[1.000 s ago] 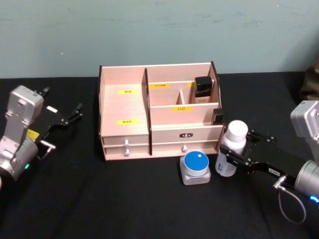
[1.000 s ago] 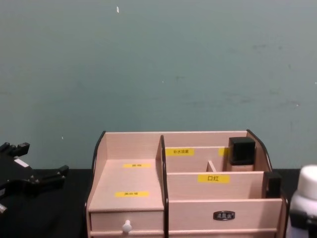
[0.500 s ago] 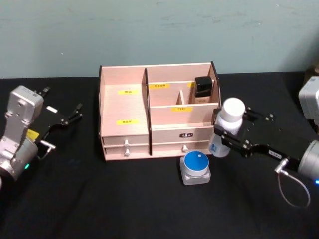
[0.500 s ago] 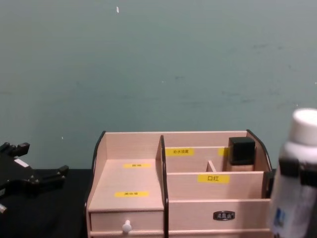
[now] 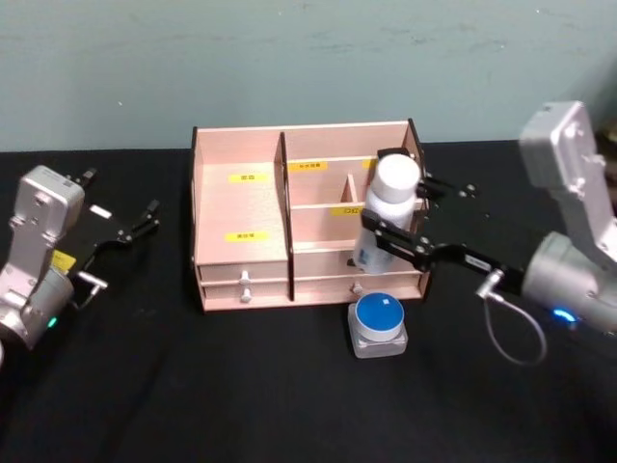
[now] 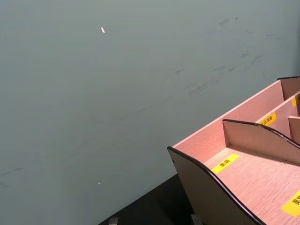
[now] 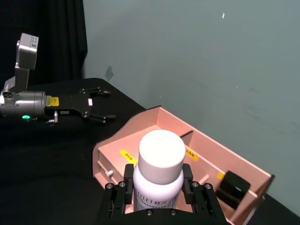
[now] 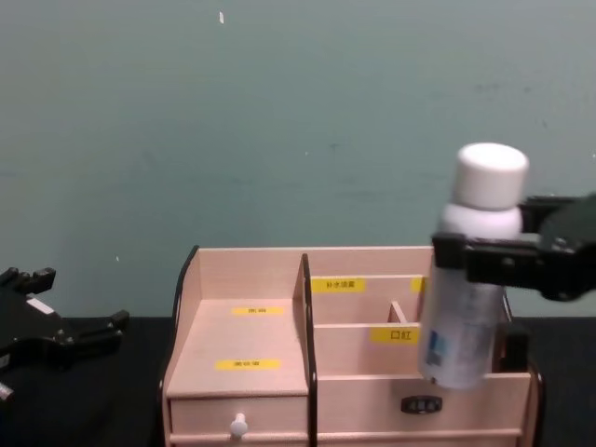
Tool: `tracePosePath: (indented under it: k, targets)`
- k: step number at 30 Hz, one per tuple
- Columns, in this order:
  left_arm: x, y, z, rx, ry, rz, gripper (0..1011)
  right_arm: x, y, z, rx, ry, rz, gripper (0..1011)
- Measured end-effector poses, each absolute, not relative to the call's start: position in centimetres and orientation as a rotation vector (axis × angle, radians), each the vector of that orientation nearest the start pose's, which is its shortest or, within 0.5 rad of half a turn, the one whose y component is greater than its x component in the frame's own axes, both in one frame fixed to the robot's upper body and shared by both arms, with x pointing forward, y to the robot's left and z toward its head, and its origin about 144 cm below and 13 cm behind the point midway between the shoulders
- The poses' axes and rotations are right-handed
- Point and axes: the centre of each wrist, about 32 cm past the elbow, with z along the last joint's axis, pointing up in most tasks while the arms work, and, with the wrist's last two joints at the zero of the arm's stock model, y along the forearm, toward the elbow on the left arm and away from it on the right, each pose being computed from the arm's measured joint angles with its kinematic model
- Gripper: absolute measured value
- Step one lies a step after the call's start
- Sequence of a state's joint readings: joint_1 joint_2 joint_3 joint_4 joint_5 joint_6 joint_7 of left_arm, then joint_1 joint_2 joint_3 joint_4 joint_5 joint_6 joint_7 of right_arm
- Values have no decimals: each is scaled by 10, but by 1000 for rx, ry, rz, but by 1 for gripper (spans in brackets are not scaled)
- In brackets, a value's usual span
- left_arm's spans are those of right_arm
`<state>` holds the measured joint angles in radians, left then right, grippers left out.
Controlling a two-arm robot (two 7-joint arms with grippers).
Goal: Pick up the facial cleanser and watermelon frost from the table and place them into the tiered storage box.
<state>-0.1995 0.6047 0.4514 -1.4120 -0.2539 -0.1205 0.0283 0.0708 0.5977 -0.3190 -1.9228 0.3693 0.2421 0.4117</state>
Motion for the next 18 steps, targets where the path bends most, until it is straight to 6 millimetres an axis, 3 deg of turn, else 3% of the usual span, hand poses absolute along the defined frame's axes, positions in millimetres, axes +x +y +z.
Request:
tracePosePath:
  k: [18]
  targets:
    - [489,310,1140,305,-285,1248,1001,495,-221,1251,-186,-135,-792,602]
